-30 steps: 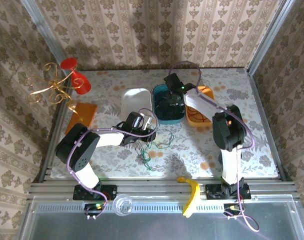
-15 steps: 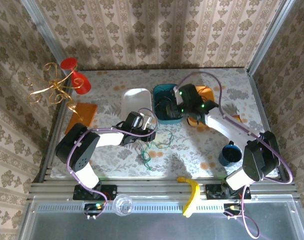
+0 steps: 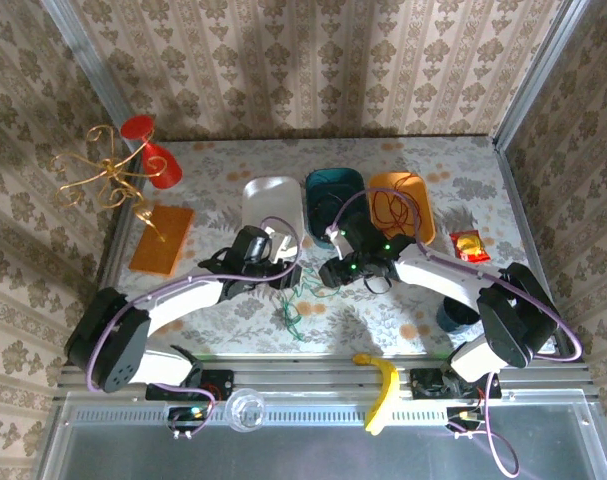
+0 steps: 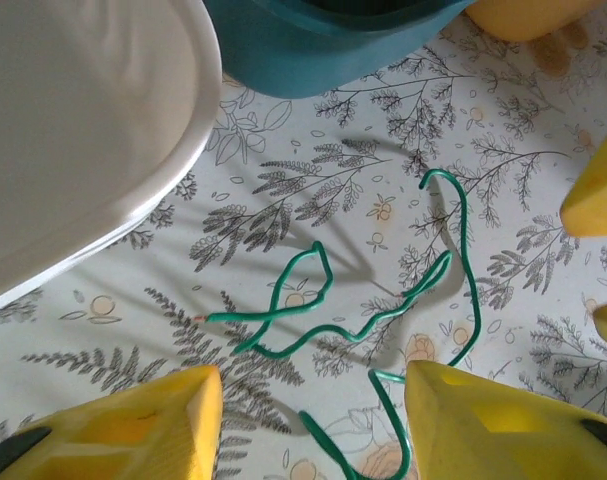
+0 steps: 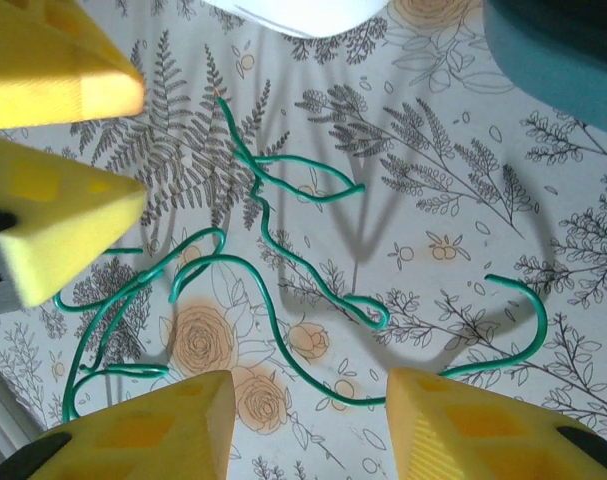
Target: Untangle the cables
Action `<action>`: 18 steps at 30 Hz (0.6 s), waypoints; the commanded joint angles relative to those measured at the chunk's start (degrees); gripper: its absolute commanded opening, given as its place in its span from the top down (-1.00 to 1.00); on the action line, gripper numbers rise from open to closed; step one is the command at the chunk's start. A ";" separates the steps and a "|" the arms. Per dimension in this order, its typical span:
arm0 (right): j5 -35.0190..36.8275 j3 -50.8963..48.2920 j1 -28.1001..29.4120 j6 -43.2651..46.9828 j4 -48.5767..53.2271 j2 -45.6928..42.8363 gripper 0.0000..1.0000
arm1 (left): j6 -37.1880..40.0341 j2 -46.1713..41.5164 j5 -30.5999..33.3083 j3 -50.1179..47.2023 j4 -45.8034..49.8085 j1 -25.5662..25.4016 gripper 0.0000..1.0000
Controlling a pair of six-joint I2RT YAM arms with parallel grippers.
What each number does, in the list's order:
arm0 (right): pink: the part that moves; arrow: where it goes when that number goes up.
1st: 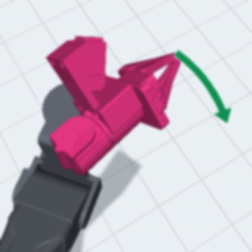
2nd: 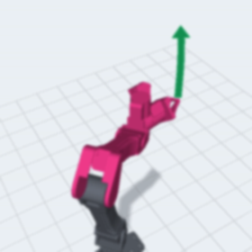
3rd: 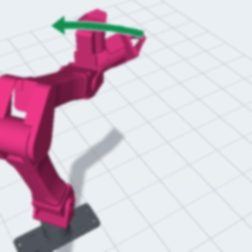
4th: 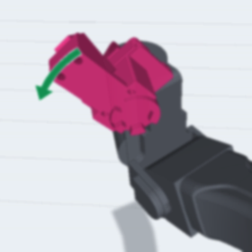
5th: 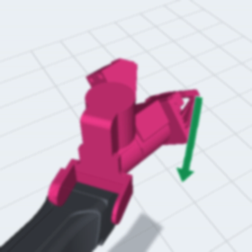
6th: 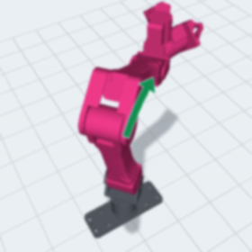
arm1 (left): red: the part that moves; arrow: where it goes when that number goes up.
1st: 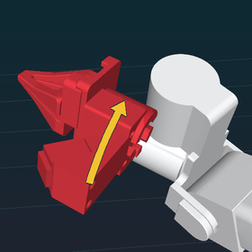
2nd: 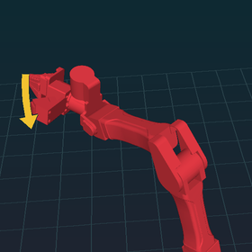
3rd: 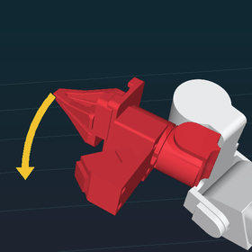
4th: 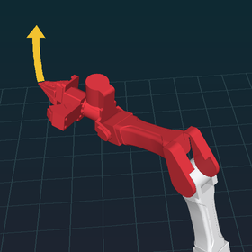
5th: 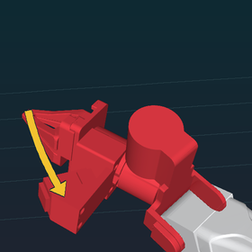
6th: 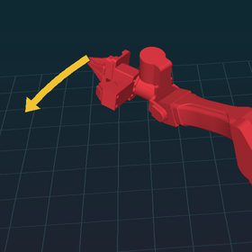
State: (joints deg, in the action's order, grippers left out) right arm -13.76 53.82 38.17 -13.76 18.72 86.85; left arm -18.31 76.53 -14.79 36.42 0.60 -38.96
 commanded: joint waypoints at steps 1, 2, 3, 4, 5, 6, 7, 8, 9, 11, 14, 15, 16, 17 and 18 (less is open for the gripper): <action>0.42 1.43 -0.12 -1.18 -1.23 1.67 0.09 | 0.74 -0.82 2.32 -2.22 3.94 0.38 -0.03; 0.27 1.99 -0.12 -1.15 -0.96 2.72 0.08 | 0.28 -0.41 2.31 -2.40 3.38 0.46 -0.01; 0.30 2.52 -0.12 -1.26 -0.88 3.62 0.08 | -0.11 0.17 2.26 -2.29 2.92 0.52 0.00; 0.08 3.04 -0.12 -1.31 -0.64 4.74 0.08 | -0.47 0.89 1.90 -2.15 2.10 0.47 0.01; -0.30 3.46 -0.07 -1.24 -0.48 5.72 0.08 | -0.84 1.73 1.61 -1.99 1.11 0.42 0.02; -0.47 3.77 -0.10 -1.32 -0.53 6.54 0.08 | -1.07 2.56 1.52 -1.69 0.51 0.38 0.03; -0.56 4.01 -0.03 -1.32 -0.66 7.41 0.08 | -1.20 3.63 1.51 -1.17 0.06 0.38 0.04; -0.52 4.23 -0.03 -1.35 -0.83 8.18 0.08 | -1.18 4.72 1.51 -0.64 -0.23 0.38 0.04; -0.31 4.53 -0.03 -1.26 -0.68 8.96 0.08 | -1.12 5.52 1.59 -0.20 -0.58 0.38 0.05; -0.06 5.28 -0.04 -1.02 -0.02 10.76 0.09 | -1.01 7.39 1.43 0.84 -1.25 0.54 0.06; -0.23 5.53 -0.11 -0.75 -0.08 12.48 0.12 | -0.94 9.35 0.87 2.21 -1.86 0.79 0.06; -0.22 5.53 -0.10 -0.69 -0.04 12.91 0.13 | -0.92 9.72 0.66 2.42 -2.26 0.90 0.06; -0.57 5.61 -0.12 -0.74 -0.25 13.39 0.15 | -1.03 10.12 0.51 2.64 -2.64 1.05 0.06; -1.31 5.67 -0.16 -0.63 -0.26 13.81 0.18 | -1.24 10.49 0.25 2.85 -2.94 1.29 0.06; -1.67 5.77 -0.16 -0.72 -0.25 14.19 0.19 | -1.41 10.63 0.00 3.01 -3.26 1.49 0.06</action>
State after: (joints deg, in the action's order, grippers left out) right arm -13.89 58.00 38.17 -14.15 17.98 99.79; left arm -18.46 86.54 -13.72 37.60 -0.71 -38.11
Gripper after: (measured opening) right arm 0.409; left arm 0.471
